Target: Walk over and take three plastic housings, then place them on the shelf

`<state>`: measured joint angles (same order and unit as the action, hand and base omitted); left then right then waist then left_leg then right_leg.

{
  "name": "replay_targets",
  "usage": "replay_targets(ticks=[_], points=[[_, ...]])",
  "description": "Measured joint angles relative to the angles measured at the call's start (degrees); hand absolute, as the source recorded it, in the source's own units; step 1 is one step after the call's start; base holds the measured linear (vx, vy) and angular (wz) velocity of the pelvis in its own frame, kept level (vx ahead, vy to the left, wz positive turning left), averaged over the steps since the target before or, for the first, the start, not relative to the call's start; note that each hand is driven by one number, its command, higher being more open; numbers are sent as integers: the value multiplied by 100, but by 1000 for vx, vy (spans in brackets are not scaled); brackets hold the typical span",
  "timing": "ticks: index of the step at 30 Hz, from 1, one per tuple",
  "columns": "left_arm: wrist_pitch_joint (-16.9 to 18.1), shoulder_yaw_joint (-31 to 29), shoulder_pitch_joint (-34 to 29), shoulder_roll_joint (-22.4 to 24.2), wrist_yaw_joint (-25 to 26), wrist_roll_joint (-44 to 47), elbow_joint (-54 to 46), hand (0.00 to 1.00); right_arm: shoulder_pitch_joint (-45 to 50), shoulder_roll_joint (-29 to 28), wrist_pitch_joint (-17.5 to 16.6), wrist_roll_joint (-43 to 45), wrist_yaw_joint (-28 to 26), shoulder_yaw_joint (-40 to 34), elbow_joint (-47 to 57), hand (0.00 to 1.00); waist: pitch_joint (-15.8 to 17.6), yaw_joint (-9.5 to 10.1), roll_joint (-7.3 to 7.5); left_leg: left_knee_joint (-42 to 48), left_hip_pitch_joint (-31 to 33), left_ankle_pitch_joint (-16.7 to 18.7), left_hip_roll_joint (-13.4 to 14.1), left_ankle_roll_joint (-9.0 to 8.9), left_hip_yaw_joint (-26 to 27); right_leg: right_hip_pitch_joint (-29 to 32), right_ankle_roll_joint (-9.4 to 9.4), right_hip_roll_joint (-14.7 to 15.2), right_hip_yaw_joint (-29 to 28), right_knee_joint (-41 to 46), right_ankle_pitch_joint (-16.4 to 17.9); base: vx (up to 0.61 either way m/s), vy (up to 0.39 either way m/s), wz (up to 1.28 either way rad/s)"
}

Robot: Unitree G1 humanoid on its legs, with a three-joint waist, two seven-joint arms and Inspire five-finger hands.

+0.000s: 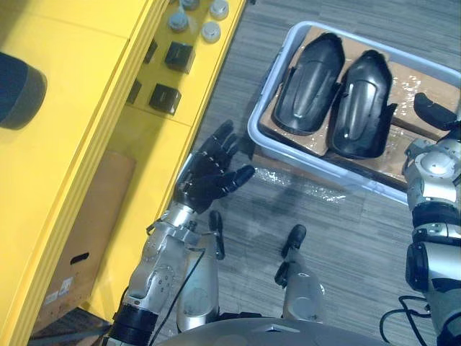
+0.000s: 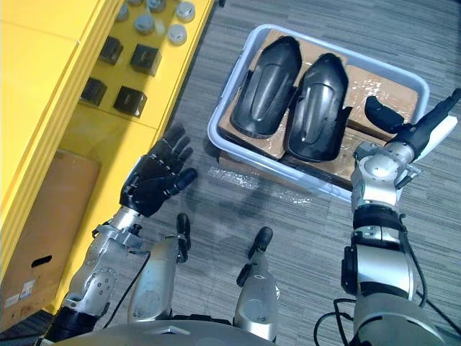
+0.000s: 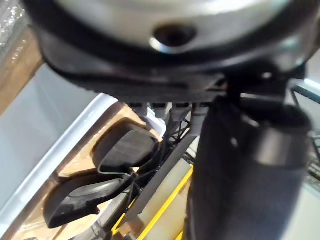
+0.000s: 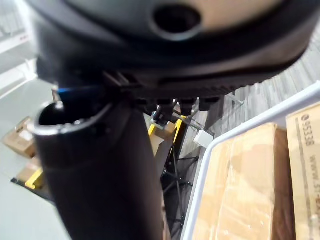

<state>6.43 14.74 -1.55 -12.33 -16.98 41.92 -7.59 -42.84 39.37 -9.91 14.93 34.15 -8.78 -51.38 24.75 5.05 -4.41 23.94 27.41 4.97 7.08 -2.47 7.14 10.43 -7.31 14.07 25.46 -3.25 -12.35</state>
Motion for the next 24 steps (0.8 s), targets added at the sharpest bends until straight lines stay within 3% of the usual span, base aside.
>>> replay_targets(ticks=[4, 7, 10, 14, 17, 18, 24], points=[[27, 182, 153, 30, 17, 11, 188, 100, -510, 75, -18, 1, -20, 331, -270, 100, 149, 92, -166, 83, 142, -22, -46, 38, -65, 52, -15, 32, 91, 8, -18, -40, 28, 9], [112, 248, 199, 34, 45, 37, 269, 100, -761, 117, 66, -2, -131, 524, -383, 100, 187, 130, -185, 109, 242, -30, -57, 51, -93, 125, -18, 33, 116, 15, -21, -42, 19, 6], [118, 323, 251, 53, 164, 50, 509, 100, -1195, 207, 446, 7, -465, 725, -1088, 100, 198, 223, -208, 121, 277, -26, -61, 57, -103, 148, -18, 37, 129, 24, -21, -24, 10, 2], [193, 496, 498, 119, 234, 71, 921, 100, -1490, 638, 716, 114, -730, 717, -1769, 100, 337, 388, -473, 185, 459, -48, -93, 93, -223, 246, -16, 48, 255, 101, -19, -63, 21, 12], [250, 501, 546, 104, 320, 78, 1210, 100, -1789, 887, 1172, 112, -825, 699, -1926, 100, 366, 455, -502, 184, 482, -66, -103, 100, -249, 258, -12, 58, 285, 133, -12, -62, 19, 6], [261, 518, 542, 105, 351, 78, 1222, 100, -1832, 942, 1333, 111, -865, 658, -2031, 0, 367, 480, -504, 173, 488, -66, -110, 99, -278, 257, 8, 62, 325, 164, 7, -51, 9, 10], [410, 685, 530, 62, 392, 310, 1219, 100, -1849, 1103, 1780, -309, -824, 317, -2271, 0, 367, 561, -505, 53, 478, -210, -156, 107, -382, 241, 115, 107, 566, 333, 94, -48, 7, 15]])
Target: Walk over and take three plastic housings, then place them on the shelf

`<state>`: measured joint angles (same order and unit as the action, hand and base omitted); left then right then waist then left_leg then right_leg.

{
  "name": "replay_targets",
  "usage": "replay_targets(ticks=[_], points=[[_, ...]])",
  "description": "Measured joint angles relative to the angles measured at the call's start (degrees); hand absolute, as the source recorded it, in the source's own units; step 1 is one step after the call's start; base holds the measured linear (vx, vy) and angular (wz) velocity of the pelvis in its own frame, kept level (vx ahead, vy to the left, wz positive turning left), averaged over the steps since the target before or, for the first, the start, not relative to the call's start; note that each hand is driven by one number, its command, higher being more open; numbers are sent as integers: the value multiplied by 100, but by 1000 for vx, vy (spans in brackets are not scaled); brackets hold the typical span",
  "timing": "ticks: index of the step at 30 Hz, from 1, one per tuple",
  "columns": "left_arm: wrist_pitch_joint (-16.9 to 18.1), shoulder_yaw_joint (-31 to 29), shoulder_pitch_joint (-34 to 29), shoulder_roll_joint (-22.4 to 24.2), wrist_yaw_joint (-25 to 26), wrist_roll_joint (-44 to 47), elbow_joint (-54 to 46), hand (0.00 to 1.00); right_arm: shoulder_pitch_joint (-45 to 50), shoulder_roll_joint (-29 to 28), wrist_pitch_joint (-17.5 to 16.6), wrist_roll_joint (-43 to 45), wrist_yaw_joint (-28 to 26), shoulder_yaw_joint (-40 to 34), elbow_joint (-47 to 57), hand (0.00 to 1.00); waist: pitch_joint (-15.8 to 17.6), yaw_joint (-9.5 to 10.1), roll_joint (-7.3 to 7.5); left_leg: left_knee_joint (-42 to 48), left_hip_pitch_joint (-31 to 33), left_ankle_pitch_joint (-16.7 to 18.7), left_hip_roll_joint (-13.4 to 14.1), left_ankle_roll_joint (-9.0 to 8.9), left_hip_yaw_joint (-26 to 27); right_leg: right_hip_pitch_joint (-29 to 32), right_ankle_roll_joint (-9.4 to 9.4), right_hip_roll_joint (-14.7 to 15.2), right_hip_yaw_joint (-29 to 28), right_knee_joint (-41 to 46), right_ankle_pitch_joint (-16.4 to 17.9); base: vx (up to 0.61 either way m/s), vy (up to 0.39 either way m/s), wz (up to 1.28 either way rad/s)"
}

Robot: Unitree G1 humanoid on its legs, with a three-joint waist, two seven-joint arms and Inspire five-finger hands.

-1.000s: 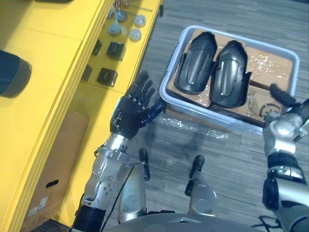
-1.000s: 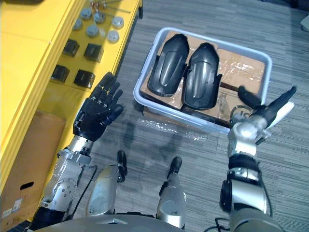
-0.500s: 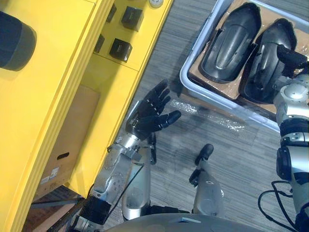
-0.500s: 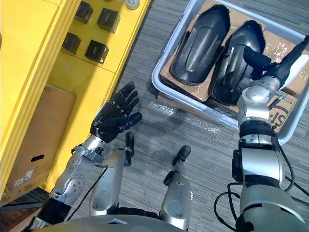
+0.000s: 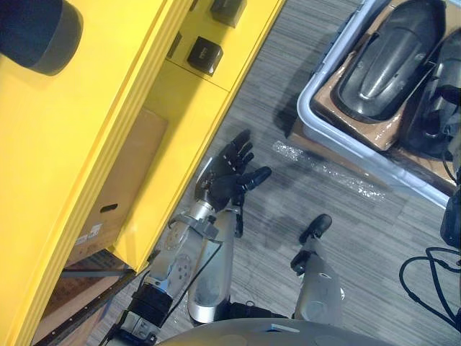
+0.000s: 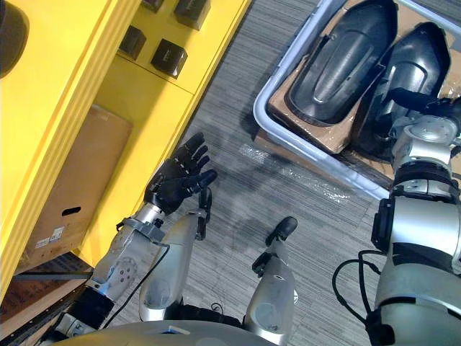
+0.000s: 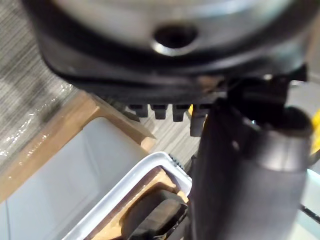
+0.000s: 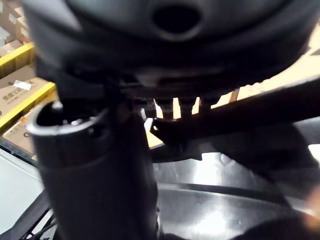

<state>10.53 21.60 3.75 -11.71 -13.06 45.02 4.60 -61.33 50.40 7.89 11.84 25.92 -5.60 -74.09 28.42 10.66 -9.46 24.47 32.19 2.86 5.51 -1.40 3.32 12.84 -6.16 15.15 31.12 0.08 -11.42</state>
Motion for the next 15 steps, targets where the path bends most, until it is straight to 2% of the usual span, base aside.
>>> replay_targets(ticks=[4, 6, 10, 14, 15], points=[[78, 4, -166, -65, 0, 19, -2, 100, -18, 101, 362, -433, -90, -110, -160, 0, 12, 10, 19, -251, -283, -114, -8, -20, 46, -90, 71, 57, 7, 89, 75, -47, -8, -3], [83, 16, -225, -135, -11, 42, -6, 100, -15, 88, 624, -661, -316, -116, -265, 0, 12, -6, 22, -394, -438, -165, -14, -58, 64, -170, 39, 53, 25, 96, 154, -51, -16, -6], [82, 33, -299, -174, -19, 42, -81, 100, -25, 43, 818, -1152, -458, -84, -263, 0, 20, -27, 37, -615, -544, -314, 62, -136, 40, -202, 107, -47, 74, 95, 224, -52, -55, 2], [69, -15, -566, -307, -13, 10, -216, 100, -63, -98, 833, -1099, -645, -152, -133, 0, 51, -78, 141, -799, -849, -402, 171, -212, 45, -392, 156, -154, 55, 110, 256, -7, -52, -4], [69, -24, -657, -344, -10, -16, -366, 100, -57, -142, 932, -1087, -701, -175, -150, 0, 38, -76, 189, -855, -944, -413, 192, -228, 67, -432, 186, -165, 38, 142, 278, -9, -25, -5]])
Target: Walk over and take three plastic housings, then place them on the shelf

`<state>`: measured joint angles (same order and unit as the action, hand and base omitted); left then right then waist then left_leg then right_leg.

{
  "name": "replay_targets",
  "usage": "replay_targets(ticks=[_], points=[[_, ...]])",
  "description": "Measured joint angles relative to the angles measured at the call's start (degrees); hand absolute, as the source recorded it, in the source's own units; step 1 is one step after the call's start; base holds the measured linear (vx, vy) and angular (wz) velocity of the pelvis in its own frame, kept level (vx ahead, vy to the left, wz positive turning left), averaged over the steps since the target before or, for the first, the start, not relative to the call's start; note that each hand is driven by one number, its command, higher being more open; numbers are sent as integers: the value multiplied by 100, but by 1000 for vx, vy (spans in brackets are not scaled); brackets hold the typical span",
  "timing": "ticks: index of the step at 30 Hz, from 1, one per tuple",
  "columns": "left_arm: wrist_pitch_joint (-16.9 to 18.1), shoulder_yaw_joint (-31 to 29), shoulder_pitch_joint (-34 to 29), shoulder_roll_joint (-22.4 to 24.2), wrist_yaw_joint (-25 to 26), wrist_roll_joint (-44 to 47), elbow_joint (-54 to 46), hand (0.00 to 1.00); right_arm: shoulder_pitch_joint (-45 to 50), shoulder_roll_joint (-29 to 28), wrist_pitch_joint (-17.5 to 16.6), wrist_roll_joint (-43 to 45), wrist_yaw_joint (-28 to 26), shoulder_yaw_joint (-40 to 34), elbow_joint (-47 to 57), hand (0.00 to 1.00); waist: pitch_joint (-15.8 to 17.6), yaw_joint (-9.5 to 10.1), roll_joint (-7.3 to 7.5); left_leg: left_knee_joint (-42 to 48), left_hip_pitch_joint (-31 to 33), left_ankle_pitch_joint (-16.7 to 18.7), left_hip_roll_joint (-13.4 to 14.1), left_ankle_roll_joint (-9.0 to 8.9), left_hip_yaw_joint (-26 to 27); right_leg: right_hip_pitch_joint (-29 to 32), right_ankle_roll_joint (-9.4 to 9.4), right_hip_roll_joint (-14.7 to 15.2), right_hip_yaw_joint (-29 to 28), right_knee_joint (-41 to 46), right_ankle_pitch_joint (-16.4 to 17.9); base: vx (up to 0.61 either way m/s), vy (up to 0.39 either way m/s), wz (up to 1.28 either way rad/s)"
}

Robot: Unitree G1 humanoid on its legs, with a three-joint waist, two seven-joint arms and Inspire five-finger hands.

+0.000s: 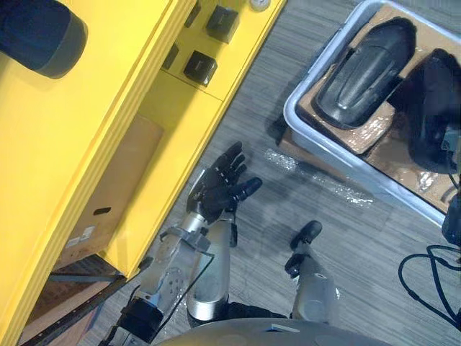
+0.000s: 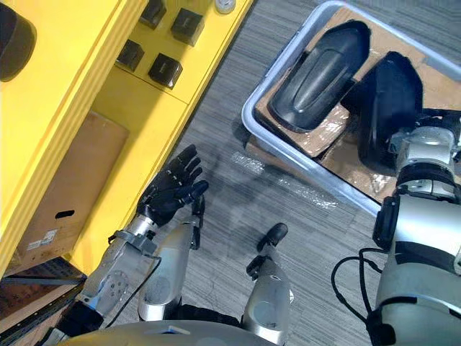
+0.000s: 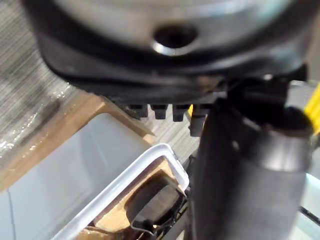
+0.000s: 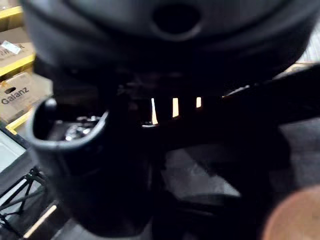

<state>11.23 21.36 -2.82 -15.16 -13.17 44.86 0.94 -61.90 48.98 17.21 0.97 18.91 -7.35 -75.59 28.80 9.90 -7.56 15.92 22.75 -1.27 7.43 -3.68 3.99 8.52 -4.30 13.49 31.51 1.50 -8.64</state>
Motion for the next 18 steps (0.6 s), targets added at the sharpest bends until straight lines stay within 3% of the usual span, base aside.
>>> replay_targets(ticks=[6, 10, 13, 16, 18], points=[[-2, -333, -49, -114, -2, 33, -428, 100, 249, -210, 123, -4, 44, -168, 3, 0, 9, -47, 213, -219, -250, -106, 13, -18, 49, -119, 29, -4, -33, 52, 51, -30, 4, -2], [-11, -616, -199, -253, -8, -3, -699, 100, 592, -303, 132, -76, 405, -117, 225, 0, 6, -70, 378, -595, -613, -302, 8, -56, 91, -294, 15, -9, -50, 51, 110, -21, 6, 0], [-48, -627, -245, -270, -8, -92, -860, 100, 930, -390, 226, -285, 721, -80, 824, 0, -4, -94, 404, -864, -878, -423, 2, -66, 146, -403, 0, -12, -66, 38, 117, -13, -1, -7], [-354, -698, -178, -269, -5, -275, -1030, 100, 1324, -640, 246, -519, 1013, 9, 2103, 0, -57, -259, 477, -1287, -1191, -596, -7, -55, 266, -481, -29, -19, -125, -16, 131, -10, -7, -15], [-926, -690, -97, -257, -11, -278, -1045, 100, 1651, -903, 213, -1056, 1152, 85, 2914, 0, -339, -381, 570, -1638, -1407, -722, -8, -76, 399, -527, -97, -72, -212, -190, 80, 31, -15, -19]])
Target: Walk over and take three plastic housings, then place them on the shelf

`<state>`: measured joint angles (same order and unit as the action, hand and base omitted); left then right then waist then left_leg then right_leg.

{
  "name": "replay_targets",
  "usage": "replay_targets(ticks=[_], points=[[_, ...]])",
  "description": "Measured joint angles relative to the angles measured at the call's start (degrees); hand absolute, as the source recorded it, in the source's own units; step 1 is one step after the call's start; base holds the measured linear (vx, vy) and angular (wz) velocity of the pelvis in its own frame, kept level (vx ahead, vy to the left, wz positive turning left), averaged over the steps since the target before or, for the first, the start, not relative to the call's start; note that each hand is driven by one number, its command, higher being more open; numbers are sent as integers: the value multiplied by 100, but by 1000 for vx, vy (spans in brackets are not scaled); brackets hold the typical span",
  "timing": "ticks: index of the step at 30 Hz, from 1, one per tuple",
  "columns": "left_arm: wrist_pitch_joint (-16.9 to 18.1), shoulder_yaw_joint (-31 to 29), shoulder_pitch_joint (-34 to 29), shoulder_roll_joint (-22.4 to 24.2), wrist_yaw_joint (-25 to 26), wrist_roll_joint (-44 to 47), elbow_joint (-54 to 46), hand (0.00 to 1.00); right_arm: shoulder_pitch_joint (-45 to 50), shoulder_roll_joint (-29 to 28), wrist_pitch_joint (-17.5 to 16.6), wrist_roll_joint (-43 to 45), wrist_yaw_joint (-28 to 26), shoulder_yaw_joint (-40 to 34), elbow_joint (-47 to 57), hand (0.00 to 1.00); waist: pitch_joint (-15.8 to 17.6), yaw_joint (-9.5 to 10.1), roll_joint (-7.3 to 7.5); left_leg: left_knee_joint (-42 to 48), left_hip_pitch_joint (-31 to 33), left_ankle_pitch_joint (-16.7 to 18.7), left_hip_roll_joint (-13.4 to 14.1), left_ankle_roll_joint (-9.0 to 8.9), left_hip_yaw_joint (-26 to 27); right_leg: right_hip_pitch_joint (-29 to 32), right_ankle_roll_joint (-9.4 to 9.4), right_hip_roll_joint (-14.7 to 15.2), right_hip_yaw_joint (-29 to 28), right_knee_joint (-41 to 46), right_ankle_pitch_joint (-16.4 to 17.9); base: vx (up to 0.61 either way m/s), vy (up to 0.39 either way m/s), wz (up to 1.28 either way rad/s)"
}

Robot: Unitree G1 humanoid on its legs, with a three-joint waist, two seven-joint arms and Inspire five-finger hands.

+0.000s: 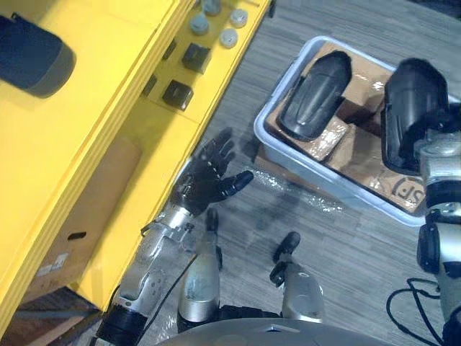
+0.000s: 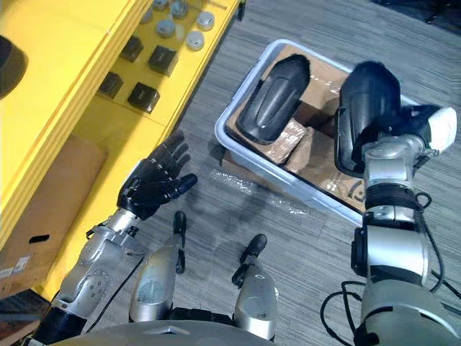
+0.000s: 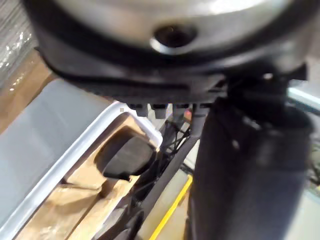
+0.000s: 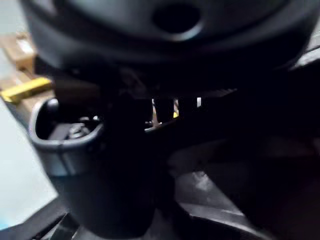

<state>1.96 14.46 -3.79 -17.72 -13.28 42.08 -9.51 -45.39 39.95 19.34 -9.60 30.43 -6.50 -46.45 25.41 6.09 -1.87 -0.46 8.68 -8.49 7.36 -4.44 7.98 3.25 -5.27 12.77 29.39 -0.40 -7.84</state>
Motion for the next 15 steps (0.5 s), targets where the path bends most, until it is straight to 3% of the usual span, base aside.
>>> replay_targets(ticks=[2, 3, 8, 11, 15], points=[[-351, 42, 45, 3, 0, -2, 24, 100, 267, -143, -109, -324, 33, 103, 318, 0, -223, -39, 83, -202, -165, -61, 8, -37, 86, -46, -17, -30, -44, -75, -16, 90, -22, -25], [-722, 54, 201, 27, 1, 10, 159, 100, 501, -291, -225, -646, 44, 182, 557, 0, -415, -49, 159, -373, -365, -95, 25, -64, 210, -93, -26, -55, -155, -81, -24, 108, -26, -31], [-1412, 55, 911, 213, 97, 338, 885, 100, 974, -590, -789, -1442, 52, 493, 1173, 0, -852, -304, 369, -430, -649, -37, 42, -115, 445, -263, -34, -88, -325, -192, -30, 86, -20, -21], [-1600, 247, 1337, 422, 373, 818, 1547, 100, 1176, -817, -1264, -1748, 117, 674, 1382, 0, -1041, -396, 431, -438, -898, 39, 84, -146, 654, -417, -47, -138, -480, -287, -40, 29, -18, -30], [-1569, 397, 1674, 814, 758, 1202, 2395, 100, 1639, -1128, -1786, -2130, 138, 934, 1965, 0, -1389, -542, 525, -446, -1019, 105, 191, -223, 858, -440, -41, -256, -637, -396, -37, 15, -32, -28]])
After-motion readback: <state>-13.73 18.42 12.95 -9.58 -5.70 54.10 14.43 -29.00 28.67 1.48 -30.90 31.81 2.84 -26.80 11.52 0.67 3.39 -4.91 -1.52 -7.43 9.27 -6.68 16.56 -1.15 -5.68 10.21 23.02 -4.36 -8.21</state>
